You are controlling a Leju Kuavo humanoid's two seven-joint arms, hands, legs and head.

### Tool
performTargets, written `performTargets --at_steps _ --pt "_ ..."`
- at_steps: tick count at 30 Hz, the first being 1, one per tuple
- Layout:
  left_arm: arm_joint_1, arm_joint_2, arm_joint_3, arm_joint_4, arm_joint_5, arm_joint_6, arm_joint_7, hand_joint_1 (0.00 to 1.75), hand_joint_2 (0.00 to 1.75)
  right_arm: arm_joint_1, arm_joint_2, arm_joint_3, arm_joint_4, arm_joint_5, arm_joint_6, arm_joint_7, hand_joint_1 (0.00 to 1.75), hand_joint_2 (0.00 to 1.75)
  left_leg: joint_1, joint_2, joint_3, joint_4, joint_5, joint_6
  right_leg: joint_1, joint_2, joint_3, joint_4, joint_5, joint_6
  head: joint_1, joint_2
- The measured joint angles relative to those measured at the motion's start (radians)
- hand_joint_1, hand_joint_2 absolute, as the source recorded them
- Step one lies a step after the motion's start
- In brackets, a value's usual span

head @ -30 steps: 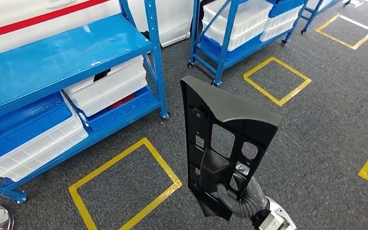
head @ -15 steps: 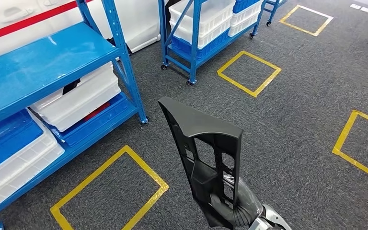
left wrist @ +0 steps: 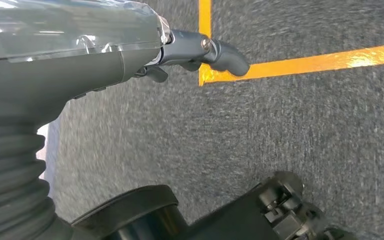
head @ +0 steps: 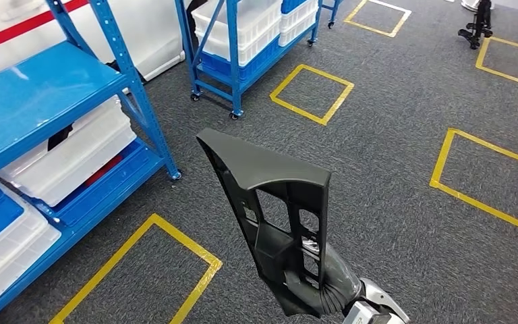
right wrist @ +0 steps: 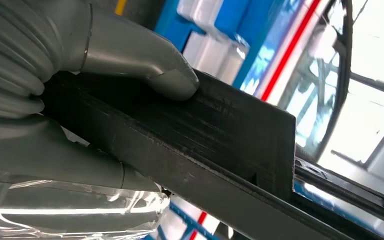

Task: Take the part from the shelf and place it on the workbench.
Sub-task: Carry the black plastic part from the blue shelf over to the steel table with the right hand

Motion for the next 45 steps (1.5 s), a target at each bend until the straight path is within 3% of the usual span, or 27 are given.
performTargets --at_steps 2,4,6,8,9,10,12,14,16,18,19,21,24,25,26,27,29,30,32,34,36,38,40,41,42,44,45 --pt "0.003 -0.003 0.003 0.000 -0.005 0.005 0.021 0.00 1.75 -0.016 0.000 0.004 0.008 -0.020 -0.002 0.000 1.75 1.75 -0.001 0.018 0.003 0.000 -0.004 -0.011 0.005 0.014 -0.001 -0.009 -0.001 -0.015 0.000 0.000" --pt "0.019 0.000 0.008 0.000 -0.003 0.010 0.032 0.00 1.75 -0.018 -0.002 0.008 0.017 -0.035 -0.005 -0.009 1.75 1.75 0.003 0.003 0.002 0.016 -0.021 -0.024 0.003 0.030 0.001 -0.015 0.002 -0.027 0.000 0.000" --pt "0.043 0.005 0.015 0.000 0.001 0.013 0.026 0.00 1.75 -0.018 -0.009 0.012 0.026 -0.042 -0.008 -0.020 1.75 1.75 0.007 -0.039 -0.034 0.103 -0.076 -0.033 -0.001 0.045 0.002 -0.018 0.005 -0.039 0.000 0.000" --pt "0.055 0.008 0.024 0.000 0.003 0.014 0.022 0.00 1.75 -0.019 -0.017 0.015 0.035 -0.044 -0.009 -0.025 1.75 1.75 0.007 -0.058 -0.098 0.240 -0.140 -0.035 0.002 0.059 0.000 -0.018 0.005 -0.044 0.000 0.000" --pt "0.056 0.009 0.027 0.000 0.004 0.014 0.022 0.00 1.75 -0.018 -0.019 0.016 0.039 -0.044 -0.010 -0.026 1.75 1.75 0.007 -0.059 -0.119 0.287 -0.151 -0.035 0.003 0.068 0.000 -0.017 0.004 -0.045 0.000 0.000" --pt "0.054 0.009 0.029 0.000 0.004 0.014 0.024 0.00 1.75 -0.018 -0.021 0.017 0.043 -0.044 -0.010 -0.027 1.75 1.75 0.007 -0.059 -0.124 0.296 -0.142 -0.034 0.004 0.077 0.001 -0.017 0.004 -0.045 0.000 0.000" --pt "0.057 0.010 0.031 0.000 0.004 0.013 0.028 0.00 1.75 -0.019 -0.021 0.019 0.049 -0.044 -0.010 -0.027 1.75 1.75 0.007 -0.069 -0.083 0.201 -0.072 -0.030 0.004 0.100 0.004 -0.014 0.003 -0.044 0.000 0.000" --pt "0.063 0.011 0.031 0.000 0.004 0.013 0.031 0.00 1.75 -0.020 -0.021 0.019 0.053 -0.044 -0.010 -0.028 1.75 1.75 0.010 -0.106 -0.027 0.071 -0.017 -0.023 0.005 0.122 0.001 -0.009 0.001 -0.039 0.000 0.000" --pt "0.066 0.013 0.032 0.000 0.004 0.012 0.032 0.00 1.75 -0.021 -0.021 0.020 0.055 -0.045 -0.010 -0.029 1.75 1.75 0.011 -0.132 -0.008 0.019 -0.009 -0.016 0.004 0.138 -0.008 -0.005 0.003 -0.028 0.000 0.000" --pt "0.064 0.013 0.032 0.000 0.004 0.012 0.032 0.00 1.75 -0.022 -0.021 0.021 0.057 -0.045 -0.010 -0.029 1.75 1.75 0.011 -0.121 -0.006 0.010 -0.007 -0.005 0.001 0.153 -0.014 -0.006 0.007 -0.015 0.000 0.000" --pt "0.063 0.013 0.032 0.000 0.004 0.012 0.032 0.00 1.75 -0.021 -0.021 0.021 0.057 -0.045 -0.010 -0.029 1.75 1.75 0.012 -0.113 -0.003 0.005 -0.003 0.002 0.001 0.150 -0.016 -0.003 0.005 -0.009 0.000 0.000" --pt "0.064 0.012 0.033 0.000 0.003 0.012 0.032 0.00 1.75 -0.022 -0.021 0.021 0.058 -0.045 -0.011 -0.030 1.75 1.75 0.014 -0.093 0.002 -0.006 0.003 0.014 0.001 0.117 -0.042 0.049 -0.028 0.000 0.000 0.000" --pt "0.067 0.013 0.034 0.000 0.003 0.012 0.033 0.00 1.75 -0.023 -0.017 0.022 0.063 -0.045 -0.011 -0.031 1.75 1.75 0.010 -0.062 0.004 -0.008 0.002 0.020 -0.006 0.069 -0.137 0.241 -0.112 0.012 0.000 0.000" --pt "0.067 0.014 0.034 0.000 0.003 0.012 0.033 0.00 1.75 -0.023 -0.016 0.022 0.065 -0.045 -0.011 -0.031 1.75 1.75 0.010 -0.052 0.004 -0.007 0.000 0.020 -0.008 0.066 -0.155 0.276 -0.117 0.014 0.000 0.000" --pt "0.067 0.014 0.034 0.000 0.003 0.012 0.033 0.00 1.75 -0.022 -0.016 0.022 0.067 -0.045 -0.011 -0.031 1.75 1.75 0.009 -0.042 0.005 -0.007 -0.001 0.018 -0.009 0.063 -0.153 0.271 -0.102 0.015 0.000 0.000" --pt "0.067 0.014 0.034 0.000 0.003 0.012 0.033 0.00 1.75 -0.022 -0.016 0.022 0.068 -0.045 -0.011 -0.031 1.75 1.75 0.009 -0.033 0.008 -0.006 -0.004 0.016 -0.010 0.057 -0.128 0.224 -0.071 0.014 0.000 0.000" --pt "0.067 0.014 0.035 0.000 0.003 0.012 0.033 0.00 1.75 -0.023 -0.016 0.022 0.069 -0.045 -0.011 -0.031 1.75 1.75 0.006 -0.018 0.015 -0.005 -0.011 0.009 -0.004 0.018 -0.053 0.081 -0.011 0.007 0.000 0.000" --pt "0.068 0.014 0.035 0.000 0.002 0.012 0.033 0.00 1.75 -0.024 -0.016 0.022 0.069 -0.045 -0.011 -0.031 1.75 1.75 0.003 -0.011 0.017 -0.004 -0.015 0.004 0.000 0.000 -0.026 0.030 0.003 0.000 0.000 0.000" --pt "0.068 0.014 0.035 0.000 0.001 0.012 0.033 0.00 1.75 -0.025 -0.016 0.023 0.069 -0.045 -0.011 -0.031 1.75 1.75 -0.002 0.004 0.021 -0.004 -0.020 -0.006 0.010 -0.014 -0.013 -0.004 0.001 -0.013 0.000 0.000" --pt "0.067 0.014 0.035 0.000 0.000 0.012 0.033 0.00 1.75 -0.024 -0.017 0.023 0.069 -0.045 -0.012 -0.031 1.75 1.75 -0.001 0.017 0.026 -0.003 -0.028 -0.017 0.008 0.008 -0.014 -0.009 0.003 -0.025 0.000 0.000" --pt "0.067 0.014 0.035 -0.001 -0.001 0.012 0.033 0.00 1.75 -0.025 -0.020 0.023 0.069 -0.046 -0.011 -0.032 1.75 1.75 0.002 -0.006 0.011 0.044 -0.064 -0.026 0.004 0.028 -0.010 -0.016 0.006 -0.039 0.000 0.000" --pt "0.066 0.014 0.036 -0.001 -0.001 0.012 0.032 0.00 1.75 -0.026 -0.022 0.023 0.070 -0.046 -0.011 -0.032 1.75 1.75 0.004 -0.045 -0.048 0.174 -0.131 -0.031 0.005 0.047 -0.009 -0.017 0.006 -0.047 0.000 0.000" --pt "0.062 0.014 0.036 -0.001 -0.001 0.012 0.031 0.00 1.75 -0.026 -0.022 0.024 0.070 -0.046 -0.011 -0.032 1.75 1.75 0.005 -0.057 -0.105 0.290 -0.167 -0.032 0.008 0.067 -0.009 -0.016 0.006 -0.050 0.000 0.000" --pt "0.061 0.014 0.036 -0.001 -0.001 0.012 0.031 0.00 1.75 -0.025 -0.022 0.024 0.070 -0.046 -0.011 -0.032 1.75 1.75 0.005 -0.058 -0.111 0.299 -0.155 -0.031 0.009 0.079 -0.008 -0.015 0.006 -0.050 0.000 0.000" --pt "0.061 0.014 0.036 -0.001 -0.001 0.012 0.031 0.00 1.75 -0.025 -0.022 0.024 0.070 -0.046 -0.011 -0.032 1.75 1.75 0.005 -0.061 -0.098 0.265 -0.123 -0.028 0.009 0.091 -0.006 -0.014 0.005 -0.050 0.000 0.000" --pt "0.064 0.014 0.037 -0.001 -0.001 0.012 0.033 0.00 1.75 -0.025 -0.022 0.025 0.070 -0.046 -0.011 -0.032 1.75 1.75 0.004 -0.084 -0.042 0.128 -0.044 -0.020 0.010 0.115 -0.002 -0.011 0.004 -0.047 0.000 0.000" --pt "0.066 0.015 0.037 -0.001 -0.001 0.012 0.033 0.00 1.75 -0.025 -0.022 0.025 0.070 -0.046 -0.011 -0.032 1.75 1.75 0.005 -0.100 -0.017 0.066 -0.021 -0.017 0.011 0.125 -0.004 -0.009 0.003 -0.044 0.000 0.000"
